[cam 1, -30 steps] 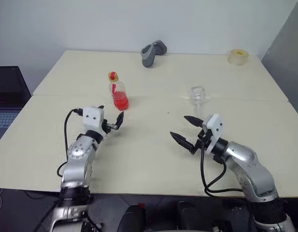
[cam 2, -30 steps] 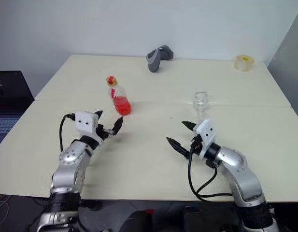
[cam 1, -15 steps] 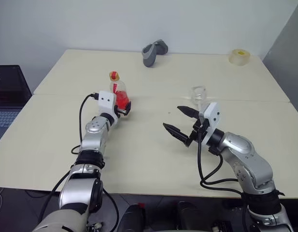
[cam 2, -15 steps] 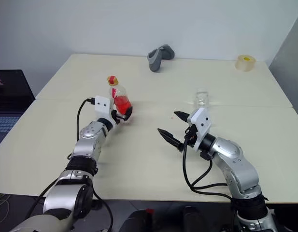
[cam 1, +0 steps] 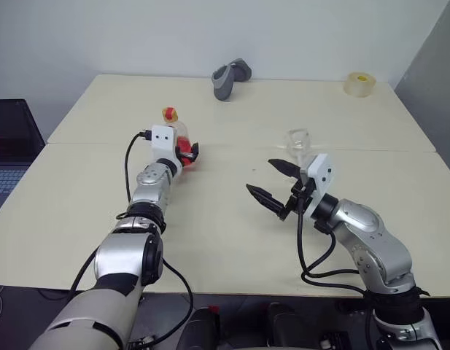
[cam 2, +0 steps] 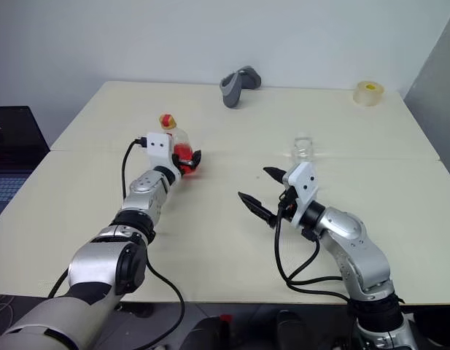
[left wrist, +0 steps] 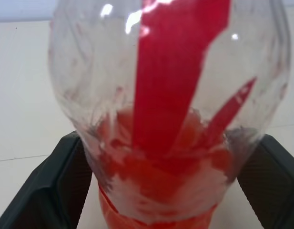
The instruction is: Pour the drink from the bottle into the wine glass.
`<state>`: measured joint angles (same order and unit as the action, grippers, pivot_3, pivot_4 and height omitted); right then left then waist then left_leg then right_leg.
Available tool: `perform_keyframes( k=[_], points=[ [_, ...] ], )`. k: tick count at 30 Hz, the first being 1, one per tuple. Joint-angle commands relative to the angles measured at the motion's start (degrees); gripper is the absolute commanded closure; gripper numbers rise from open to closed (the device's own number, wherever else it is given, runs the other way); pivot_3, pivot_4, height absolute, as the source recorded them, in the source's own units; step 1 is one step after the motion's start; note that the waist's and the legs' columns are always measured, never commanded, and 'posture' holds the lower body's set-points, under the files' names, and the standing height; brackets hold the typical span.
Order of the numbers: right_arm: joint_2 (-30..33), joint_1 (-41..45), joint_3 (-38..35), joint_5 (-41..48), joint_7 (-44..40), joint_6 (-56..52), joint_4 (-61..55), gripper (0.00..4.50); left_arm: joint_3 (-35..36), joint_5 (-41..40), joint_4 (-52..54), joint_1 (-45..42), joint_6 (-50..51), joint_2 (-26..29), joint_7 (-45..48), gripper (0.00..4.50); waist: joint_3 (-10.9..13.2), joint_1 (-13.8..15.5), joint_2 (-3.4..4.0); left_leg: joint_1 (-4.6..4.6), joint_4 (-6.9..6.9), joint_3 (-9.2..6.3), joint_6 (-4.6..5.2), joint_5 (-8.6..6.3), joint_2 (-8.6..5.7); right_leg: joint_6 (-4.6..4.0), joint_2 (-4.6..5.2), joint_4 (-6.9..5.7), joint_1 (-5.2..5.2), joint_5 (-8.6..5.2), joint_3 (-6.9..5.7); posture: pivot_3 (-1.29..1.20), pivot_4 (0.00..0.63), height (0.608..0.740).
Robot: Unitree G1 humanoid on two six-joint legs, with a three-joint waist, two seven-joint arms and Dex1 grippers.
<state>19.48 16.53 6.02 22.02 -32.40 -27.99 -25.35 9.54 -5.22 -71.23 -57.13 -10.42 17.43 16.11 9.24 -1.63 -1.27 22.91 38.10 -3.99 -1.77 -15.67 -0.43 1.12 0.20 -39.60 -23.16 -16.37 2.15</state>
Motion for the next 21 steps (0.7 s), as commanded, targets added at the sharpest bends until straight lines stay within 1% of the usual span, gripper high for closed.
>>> perform_keyframes(
  k=[1, 3, 5, 6, 8, 10, 14, 18, 21],
  points=[
    [-0.3, 0.2, 0.2, 0.6, 0.4, 0.4, -3.3, 0.00, 0.6, 0.0, -0.2, -2.4, -1.3, -0.3, 1.1, 0.95, 0.0, 0.0, 0.00, 0.00, 0.00, 0.00, 0.00, 0.00, 0.00, 0.00, 0.00, 0.00, 0.00, 0.00, 0.00, 0.00, 0.150, 0.740],
    [-0.2, 0.2, 0.3, 0.3, 0.6, 0.7, -3.4, 0.00, 0.7, 0.0, -0.1, -2.1, -1.5, -0.5, 2.0, 1.57, 0.0, 0.0, 0.00, 0.01, 0.00, 0.00, -0.01, 0.00, -0.01, 0.00, 0.00, 0.00, 0.00, 0.00, 0.00, 0.00, 0.150, 0.740],
    [0.1, 0.3, 0.5, -0.7, 0.8, 1.5, -3.5, 0.00, 0.3, 0.1, 0.3, -1.3, -1.6, -0.7, 3.9, 2.07, 0.0, 0.0, 0.00, 0.01, 0.01, 0.01, -0.01, 0.01, -0.02, 0.00, 0.00, 0.00, 0.00, 0.00, 0.01, 0.00, 0.150, 0.740],
    [0.1, 0.3, 0.5, -1.0, 0.8, 1.7, -3.6, 0.00, 0.0, 0.2, 0.7, -0.8, -1.6, -0.8, 5.0, 2.27, 0.0, 0.0, 0.00, 0.01, 0.01, 0.02, -0.01, 0.01, -0.02, 0.00, 0.00, 0.00, 0.00, 0.00, 0.01, 0.00, 0.150, 0.740],
    [0.2, 0.2, 0.5, -1.4, 0.9, 2.0, -3.7, 0.00, -0.4, 0.3, 1.3, -0.3, -1.7, -0.8, 6.6, 2.52, 0.0, 0.1, 0.00, 0.01, 0.02, 0.02, -0.02, 0.01, -0.03, 0.00, 0.00, 0.00, 0.00, 0.00, 0.00, 0.00, 0.150, 0.740],
    [0.4, 0.1, 0.4, -1.4, 0.8, 2.0, -4.0, 0.00, -1.2, 0.4, 2.9, 0.5, -2.4, -1.0, 9.5, 2.59, 0.0, 0.1, 0.00, 0.01, 0.02, 0.02, -0.02, 0.02, -0.03, 0.00, 0.00, 0.00, 0.00, 0.00, 0.00, 0.00, 0.150, 0.740],
    [2.2, 0.1, 0.0, 0.1, -0.1, -0.6, -6.4, 0.00, -4.1, -1.0, 12.7, 3.9, -1.9, -2.3, 20.5, 2.61, 0.0, 0.2, 0.00, 0.04, 0.02, 0.01, -0.12, 0.08, -0.03, 0.00, 0.01, 0.02, 0.00, 0.00, 0.00, 0.00, 0.150, 0.740],
    [5.3, 0.4, -1.4, 4.5, -1.9, -5.4, -10.2, 0.00, -10.7, -3.8, 33.0, 11.9, 7.0, -2.6, 34.6, 2.65, 0.0, -0.1, 0.01, 0.07, 0.02, 0.03, -0.25, 0.15, -0.01, 0.00, 0.01, 0.04, -0.01, 0.00, 0.09, 0.00, 0.150, 0.740],
    [8.0, 3.2, -3.1, 11.1, -2.9, -12.4, -13.4, 0.00, -17.0, -3.6, 46.7, 17.8, 14.7, -0.1, 42.0, 2.68, 0.0, -0.4, 0.03, 0.04, -0.01, 0.00, -0.28, 0.17, 0.06, -0.01, -0.03, 0.01, -0.02, 0.00, 0.21, 0.00, 0.150, 0.740]
  ],
)
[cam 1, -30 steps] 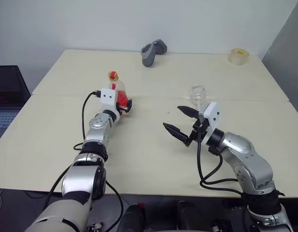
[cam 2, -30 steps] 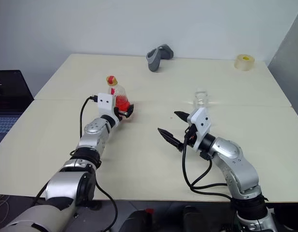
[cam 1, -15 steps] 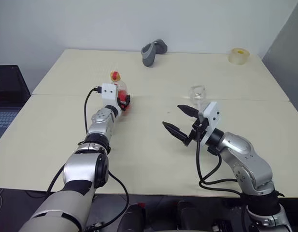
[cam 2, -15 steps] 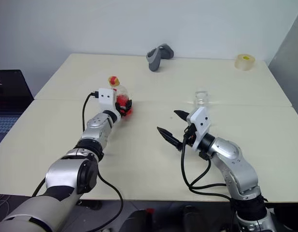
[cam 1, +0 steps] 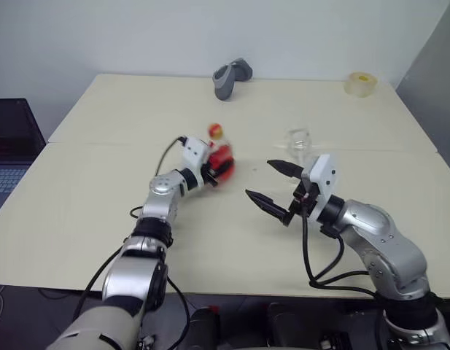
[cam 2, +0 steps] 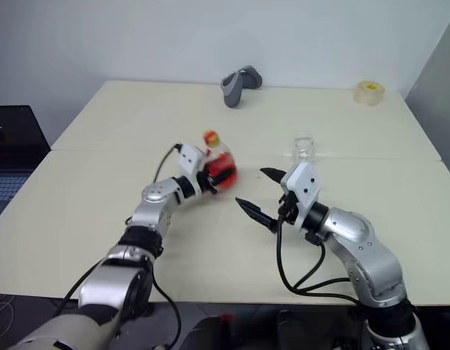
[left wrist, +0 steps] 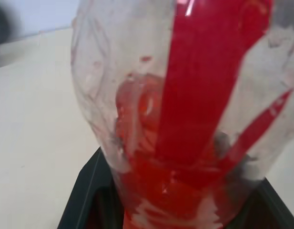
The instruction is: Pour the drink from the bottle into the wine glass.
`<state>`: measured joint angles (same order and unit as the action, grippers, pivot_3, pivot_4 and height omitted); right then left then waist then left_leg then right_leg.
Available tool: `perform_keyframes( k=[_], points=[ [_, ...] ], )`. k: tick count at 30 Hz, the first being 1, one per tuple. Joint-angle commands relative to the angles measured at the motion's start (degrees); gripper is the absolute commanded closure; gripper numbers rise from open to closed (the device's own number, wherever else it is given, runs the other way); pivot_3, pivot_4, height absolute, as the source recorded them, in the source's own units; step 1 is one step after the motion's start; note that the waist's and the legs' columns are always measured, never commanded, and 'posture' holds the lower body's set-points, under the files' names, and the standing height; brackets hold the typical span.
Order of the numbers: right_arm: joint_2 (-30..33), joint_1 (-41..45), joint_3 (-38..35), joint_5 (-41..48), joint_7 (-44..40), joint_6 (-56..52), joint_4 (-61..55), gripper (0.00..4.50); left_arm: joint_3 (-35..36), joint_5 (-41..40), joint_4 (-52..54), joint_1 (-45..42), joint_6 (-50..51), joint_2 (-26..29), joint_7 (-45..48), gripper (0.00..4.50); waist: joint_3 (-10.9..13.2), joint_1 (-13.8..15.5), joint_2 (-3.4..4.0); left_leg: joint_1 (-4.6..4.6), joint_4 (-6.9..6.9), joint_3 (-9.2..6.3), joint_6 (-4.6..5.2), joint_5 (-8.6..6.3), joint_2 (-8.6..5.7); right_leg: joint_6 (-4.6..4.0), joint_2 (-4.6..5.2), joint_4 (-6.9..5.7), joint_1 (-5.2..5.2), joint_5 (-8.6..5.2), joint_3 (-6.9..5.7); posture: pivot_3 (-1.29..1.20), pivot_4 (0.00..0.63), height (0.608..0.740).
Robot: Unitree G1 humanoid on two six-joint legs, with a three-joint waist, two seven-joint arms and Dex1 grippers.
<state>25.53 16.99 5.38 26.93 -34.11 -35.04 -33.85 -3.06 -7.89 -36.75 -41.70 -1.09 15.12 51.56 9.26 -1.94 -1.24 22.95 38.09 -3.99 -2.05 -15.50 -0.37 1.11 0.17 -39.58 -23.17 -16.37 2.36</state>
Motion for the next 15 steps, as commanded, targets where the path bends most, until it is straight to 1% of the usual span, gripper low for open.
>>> perform_keyframes(
  k=[1, 4, 7, 15],
  points=[
    [2.0, 3.9, -2.8, 7.7, -0.6, -7.1, -5.3, 0.00, -6.2, -0.2, 15.0, 3.6, 6.7, 3.1, 8.0, 2.68, 0.0, -0.3, 0.02, -0.04, -0.02, -0.01, 0.03, -0.02, 0.01, -0.01, -0.01, -0.04, 0.01, -0.01, 0.03, 0.00, 0.150, 0.740],
    [1.0, 6.8, -2.6, 8.5, 2.3, -10.0, -4.4, 0.00, -9.1, 0.6, 20.2, 5.4, 9.5, 4.5, 9.6, 2.68, 0.0, -0.4, 0.02, -0.12, -0.02, -0.09, 0.16, -0.07, 0.04, -0.10, -0.08, -0.28, 0.01, -0.06, 0.01, 0.00, 0.150, 0.740],
    [-0.1, 8.8, -1.7, 6.4, 5.4, -11.3, -2.4, 0.00, -10.7, 0.8, 23.3, 6.2, 11.3, 5.0, 10.2, 2.68, 0.0, 0.0, 0.02, -0.11, -0.02, -0.15, 0.18, -0.07, 0.03, -0.12, -0.10, -0.32, 0.01, -0.08, -0.07, 0.00, 0.150, 0.740],
    [-1.1, 10.3, -0.3, 4.9, 7.1, -11.9, -0.1, 0.00, -12.0, 1.0, 25.1, 6.8, 12.1, 6.1, 11.2, 2.69, 0.0, 0.2, 0.02, -0.05, 0.02, -0.12, 0.18, -0.06, -0.02, -0.12, -0.02, -0.25, 0.00, -0.09, -0.05, 0.00, 0.150, 0.740]
  ],
)
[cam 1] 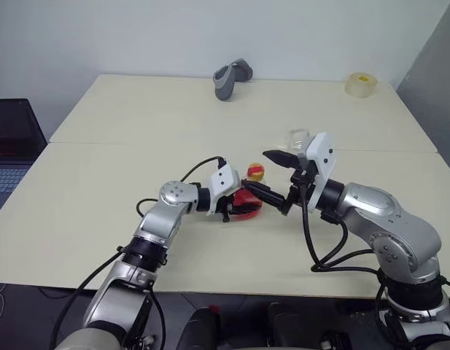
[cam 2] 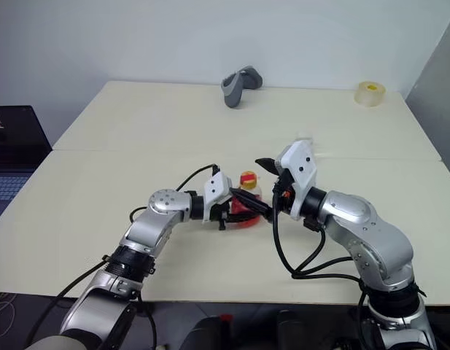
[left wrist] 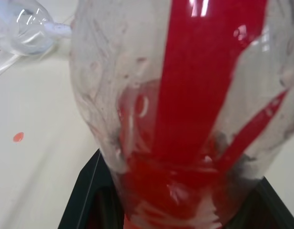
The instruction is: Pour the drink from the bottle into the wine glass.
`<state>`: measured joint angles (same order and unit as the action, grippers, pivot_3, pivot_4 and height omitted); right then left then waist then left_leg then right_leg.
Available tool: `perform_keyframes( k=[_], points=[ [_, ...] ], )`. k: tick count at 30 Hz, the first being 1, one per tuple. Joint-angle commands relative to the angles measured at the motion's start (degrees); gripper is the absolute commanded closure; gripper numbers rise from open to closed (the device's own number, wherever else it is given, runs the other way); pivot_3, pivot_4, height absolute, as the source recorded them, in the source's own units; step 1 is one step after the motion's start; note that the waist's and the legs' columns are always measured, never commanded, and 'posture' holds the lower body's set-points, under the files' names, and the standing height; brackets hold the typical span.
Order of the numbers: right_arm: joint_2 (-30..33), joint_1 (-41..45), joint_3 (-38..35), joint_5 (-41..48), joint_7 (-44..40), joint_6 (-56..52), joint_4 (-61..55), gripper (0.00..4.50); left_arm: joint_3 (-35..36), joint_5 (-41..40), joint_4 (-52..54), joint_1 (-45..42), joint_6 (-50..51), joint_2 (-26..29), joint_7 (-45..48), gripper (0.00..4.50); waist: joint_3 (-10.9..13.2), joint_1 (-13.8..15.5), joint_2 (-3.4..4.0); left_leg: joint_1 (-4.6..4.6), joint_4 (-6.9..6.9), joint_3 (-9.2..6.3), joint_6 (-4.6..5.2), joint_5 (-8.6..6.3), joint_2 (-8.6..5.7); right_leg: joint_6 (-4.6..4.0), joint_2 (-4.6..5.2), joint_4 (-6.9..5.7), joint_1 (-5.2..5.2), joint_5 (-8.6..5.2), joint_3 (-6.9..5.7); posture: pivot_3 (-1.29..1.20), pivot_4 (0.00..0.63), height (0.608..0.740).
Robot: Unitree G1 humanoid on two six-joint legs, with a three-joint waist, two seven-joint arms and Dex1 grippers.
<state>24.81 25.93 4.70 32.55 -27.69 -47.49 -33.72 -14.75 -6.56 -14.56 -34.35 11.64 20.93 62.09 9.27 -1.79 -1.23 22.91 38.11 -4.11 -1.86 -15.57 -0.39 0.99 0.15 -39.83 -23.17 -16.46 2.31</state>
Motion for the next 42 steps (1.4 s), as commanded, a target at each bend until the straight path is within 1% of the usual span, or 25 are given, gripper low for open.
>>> perform_keyframes(
  k=[1, 4, 11, 12, 15, 16, 19, 21, 24, 26, 28, 30, 33, 37, 39, 42],
  points=[
    [-0.6, 1.5, 0.5, -0.9, 0.8, 0.8, 0.1, 0.00, -0.4, -0.3, 2.8, -0.6, -0.6, 0.4, 0.7, 2.69, 0.0, 0.0, 0.01, 0.00, 0.00, -0.01, 0.00, 0.00, 0.00, 0.00, 0.00, -0.02, 0.00, 0.00, 0.00, 0.00, 0.150, 0.740],
    [-0.7, 1.6, 1.1, -1.4, 0.7, 1.1, 0.6, 0.64, -0.5, -0.3, 2.7, -0.7, -0.7, 0.4, 0.6, 2.69, 0.0, 0.0, 0.00, -0.01, 0.00, -0.01, 0.01, 0.00, 0.00, 0.00, -0.01, -0.02, 0.00, 0.00, 0.00, 0.00, 0.150, 0.740],
    [-0.7, 1.5, 1.4, -2.6, 0.0, 1.7, 1.1, 3.13, -0.6, -0.5, 3.2, -0.6, -0.6, 0.7, 1.0, 2.73, 0.0, 0.0, 0.00, 0.00, 0.00, -0.01, 0.01, 0.00, 0.00, 0.00, -0.01, -0.02, 0.00, 0.00, -0.01, 0.00, 0.150, 0.740],
    [-0.6, 1.5, 1.4, -2.5, -0.4, 1.9, 1.2, 3.34, -0.6, -0.6, 3.4, -0.5, -0.4, 0.7, 1.0, 2.74, 0.0, 0.0, 0.00, -0.01, 0.00, -0.01, 0.01, 0.00, 0.00, 0.00, -0.01, -0.02, 0.00, 0.00, -0.01, 0.00, 0.150, 0.740],
    [0.4, 1.7, 1.7, -2.5, -2.0, 2.4, 1.8, 3.33, -0.5, -0.9, 3.9, -0.5, -0.1, 0.6, 1.2, 2.81, 0.0, 0.0, 0.00, 0.00, 0.00, 0.00, 0.01, 0.00, 0.00, 0.00, -0.01, -0.02, 0.00, 0.00, -0.01, 0.00, 0.150, 0.740],
    [2.0, 2.3, 2.4, -2.8, -5.2, 3.8, 3.5, 3.33, -0.4, -1.3, 4.4, -0.4, 0.0, 0.6, 1.4, 2.84, 0.0, 0.0, 0.00, 0.00, 0.00, -0.01, 0.01, 0.00, 0.00, 0.00, -0.01, -0.02, 0.00, 0.00, -0.01, 0.00, 0.150, 0.740],
    [7.6, 6.0, 5.5, -4.8, -19.4, 11.8, 12.2, 3.33, -0.4, -2.7, 6.6, -0.2, 0.2, 0.5, 3.1, 2.91, 0.0, 0.0, 0.02, -0.03, 0.01, 0.05, 0.02, 0.00, -0.04, 0.00, -0.02, -0.01, 0.00, 0.00, -0.05, 0.00, 0.150, 0.740],
    [10.2, 9.1, 7.6, -6.6, -27.3, 16.9, 18.7, 3.33, -0.7, -3.2, 7.6, -0.2, 0.2, 0.7, 4.3, 2.97, 0.0, -0.1, 0.03, -0.04, 0.00, 0.05, 0.03, 0.00, -0.02, 0.00, -0.06, 0.00, 0.01, 0.00, -0.11, 0.00, 0.150, 0.740],
    [12.7, 15.7, 10.7, -9.1, -38.9, 22.7, 30.6, 3.33, -1.4, -3.3, 9.0, -0.2, -0.5, 1.3, 6.5, 3.15, 0.0, -0.1, 0.06, -0.07, -0.02, 0.08, 0.03, 0.00, 0.01, 0.00, -0.09, -0.01, 0.00, 0.00, -0.12, 0.00, 0.150, 0.740],
    [13.6, 19.9, 12.6, -11.2, -43.8, 24.9, 37.9, 3.33, -1.7, -3.2, 9.2, -0.2, -0.9, 1.5, 7.1, 3.32, 0.0, -0.2, 0.06, -0.08, -0.02, 0.11, 0.04, 0.00, 0.03, 0.00, -0.09, 0.00, 0.00, 0.00, -0.11, 0.00, 0.150, 0.740],
    [13.7, 22.3, 13.2, -11.7, -46.1, 25.0, 41.2, 3.33, -1.9, -2.7, 9.2, -0.1, -1.6, 1.8, 7.0, 3.45, 0.0, -0.1, 0.06, -0.08, -0.02, 0.09, 0.04, 0.00, 0.04, 0.00, -0.08, 0.00, 0.00, 0.00, -0.10, 0.00, 0.150, 0.740],
    [14.2, 22.6, 12.3, -9.1, -48.1, 21.9, 39.2, 3.33, -1.8, -2.3, 9.0, 0.2, -2.0, 1.8, 6.3, 3.51, 0.0, 0.0, 0.06, -0.03, -0.01, 0.04, 0.03, 0.00, 0.05, -0.01, -0.03, 0.05, 0.00, 0.00, -0.05, 0.00, 0.150, 0.740],
    [13.3, 20.8, 9.2, -6.4, -45.3, 18.3, 36.1, 3.33, -0.5, -3.0, 8.2, 0.0, -0.2, 0.6, 3.9, 3.52, 0.0, 0.1, 0.06, 0.02, 0.00, 0.01, 0.03, 0.00, 0.03, -0.01, 0.03, 0.09, 0.00, 0.00, -0.03, 0.00, 0.150, 0.740],
    [10.9, 15.2, 2.8, -4.3, -36.3, 15.1, 29.7, 1.95, 0.8, -2.7, 6.7, -0.5, 0.3, -1.1, 0.5, 3.56, 0.0, 0.4, 0.06, 0.05, 0.06, -0.04, 0.03, 0.00, 0.01, -0.01, 0.06, 0.08, 0.02, 0.01, -0.06, 0.00, 0.150, 0.740],
    [8.9, 11.3, -2.8, -2.0, -27.9, 11.9, 22.2, 1.22, 1.2, -2.5, 6.4, -0.4, 0.5, -1.6, -1.2, 3.58, 0.1, 0.4, 0.10, 0.07, 0.06, 0.01, 0.03, 0.00, -0.01, -0.01, 0.08, 0.02, -0.02, 0.00, 0.00, 0.00, 0.150, 0.740],
    [6.5, 7.6, -7.9, 1.5, -19.6, 6.9, 14.3, 0.18, 1.5, -2.4, 6.3, -0.2, 0.7, -1.7, -2.5, 3.60, 0.1, 0.3, 0.11, 0.07, 0.04, 0.00, 0.02, 0.01, 0.01, 0.00, 0.07, 0.00, -0.04, 0.00, 0.00, 0.00, 0.150, 0.740]
  ],
)
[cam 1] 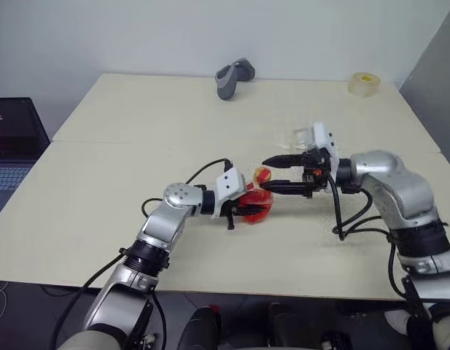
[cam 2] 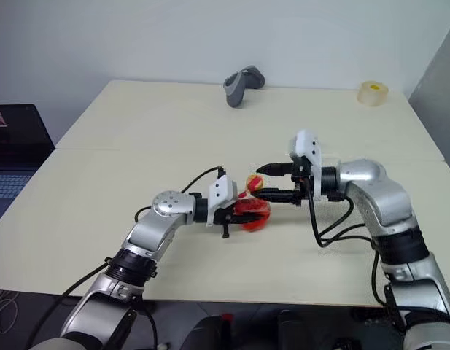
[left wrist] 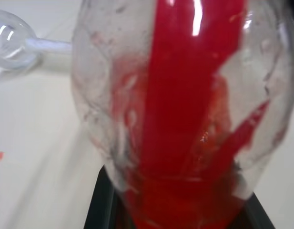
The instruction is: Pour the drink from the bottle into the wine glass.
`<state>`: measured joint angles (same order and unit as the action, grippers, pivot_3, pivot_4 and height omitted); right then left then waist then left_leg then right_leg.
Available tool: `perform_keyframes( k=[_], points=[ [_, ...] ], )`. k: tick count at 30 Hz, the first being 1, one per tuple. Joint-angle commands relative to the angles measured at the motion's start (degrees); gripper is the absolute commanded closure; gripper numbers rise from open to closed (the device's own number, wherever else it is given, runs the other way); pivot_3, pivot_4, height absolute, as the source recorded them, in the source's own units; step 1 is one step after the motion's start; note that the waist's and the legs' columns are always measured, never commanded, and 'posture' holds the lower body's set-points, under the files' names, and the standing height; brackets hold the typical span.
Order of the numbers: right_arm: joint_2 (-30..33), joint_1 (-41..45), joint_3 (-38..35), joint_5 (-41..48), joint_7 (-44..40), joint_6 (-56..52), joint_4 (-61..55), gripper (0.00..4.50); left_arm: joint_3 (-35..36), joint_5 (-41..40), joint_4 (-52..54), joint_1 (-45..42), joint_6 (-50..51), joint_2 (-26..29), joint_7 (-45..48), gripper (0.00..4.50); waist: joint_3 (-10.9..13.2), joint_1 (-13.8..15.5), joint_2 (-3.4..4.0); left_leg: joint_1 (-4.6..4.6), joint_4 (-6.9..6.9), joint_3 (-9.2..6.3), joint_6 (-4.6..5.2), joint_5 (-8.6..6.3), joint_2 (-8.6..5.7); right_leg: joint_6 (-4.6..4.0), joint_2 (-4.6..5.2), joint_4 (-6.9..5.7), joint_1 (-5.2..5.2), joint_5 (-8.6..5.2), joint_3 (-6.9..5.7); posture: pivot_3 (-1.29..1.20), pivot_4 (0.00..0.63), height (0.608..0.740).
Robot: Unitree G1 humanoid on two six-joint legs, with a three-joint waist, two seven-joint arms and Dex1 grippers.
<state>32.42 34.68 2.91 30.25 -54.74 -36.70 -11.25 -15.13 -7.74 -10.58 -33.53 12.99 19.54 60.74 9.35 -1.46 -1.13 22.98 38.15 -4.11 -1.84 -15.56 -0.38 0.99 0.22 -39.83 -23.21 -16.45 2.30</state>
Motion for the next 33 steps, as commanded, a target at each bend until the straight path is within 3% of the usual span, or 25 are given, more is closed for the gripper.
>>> perform_keyframes(
  k=[1, 4, 9, 22, 25, 32, 33],
  points=[
    [-3.0, -3.0, -7.7, 4.1, 12.3, -5.5, -11.6, 0.17, 2.0, -1.2, 2.1, -0.9, -0.7, -0.4, -1.8, 3.60, 0.0, -0.1, 0.00, -0.01, -0.01, 0.01, 0.00, 0.00, 0.00, 0.00, 0.00, -0.02, 0.00, 0.00, 0.01, 0.00, 0.150, 0.740],
    [-9.2, -8.2, -9.4, 2.4, 25.7, -7.8, -21.3, 0.17, 2.1, -1.1, 1.3, -1.0, -0.8, -0.7, -3.1, 3.60, 0.0, -0.2, 0.02, -0.04, -0.04, -0.01, 0.00, 0.00, 0.03, 0.00, -0.04, -0.05, 0.00, 0.00, 0.00, 0.00, 0.150, 0.740],
    [-14.8, -14.3, -0.7, -4.1, 37.2, -9.9, -29.5, 0.17, 1.8, -0.6, -0.8, -2.0, -1.6, -1.1, -3.9, 3.60, 0.0, -0.2, 0.03, -0.06, -0.02, 0.01, -0.01, 0.01, 0.00, 0.01, -0.05, -0.07, 0.01, -0.01, 0.02, 0.00, 0.150, 0.740],
    [-15.9, -14.4, 1.8, -4.8, 39.6, -9.8, -28.6, 0.17, 0.9, -0.1, -3.0, -2.9, -3.2, -1.6, -3.5, 3.60, 0.0, -0.3, 0.03, -0.06, -0.04, 0.00, -0.01, 0.01, -0.02, 0.02, -0.06, -0.04, 0.01, -0.01, 0.00, 0.00, 0.150, 0.740],
    [-15.9, -14.2, 1.8, -4.4, 39.3, -9.9, -28.2, 0.79, 0.7, 0.0, -2.9, -2.6, -3.3, -1.3, -3.3, 3.60, 0.0, -0.3, 0.03, -0.06, -0.04, 0.00, -0.01, 0.01, -0.02, 0.02, -0.06, -0.04, 0.01, -0.01, 0.00, 0.00, 0.150, 0.740],
    [-15.4, -13.3, 2.1, -3.9, 37.7, -9.9, -26.9, 3.24, 0.6, 0.1, -2.6, -2.5, -3.3, -0.9, -2.9, 3.60, 0.0, -0.3, 0.03, -0.06, -0.04, 0.00, 0.00, 0.01, -0.02, 0.01, -0.07, -0.04, 0.01, -0.01, -0.01, 0.00, 0.150, 0.740],
    [-15.2, -13.2, 2.1, -3.7, 37.2, -9.8, -26.7, 3.26, 0.5, 0.1, -2.5, -2.5, -3.2, -0.8, -2.8, 3.60, 0.0, -0.3, 0.03, -0.06, -0.04, 0.00, 0.00, 0.01, -0.03, 0.02, -0.07, -0.04, 0.01, -0.01, 0.00, 0.00, 0.150, 0.740]
  ],
)
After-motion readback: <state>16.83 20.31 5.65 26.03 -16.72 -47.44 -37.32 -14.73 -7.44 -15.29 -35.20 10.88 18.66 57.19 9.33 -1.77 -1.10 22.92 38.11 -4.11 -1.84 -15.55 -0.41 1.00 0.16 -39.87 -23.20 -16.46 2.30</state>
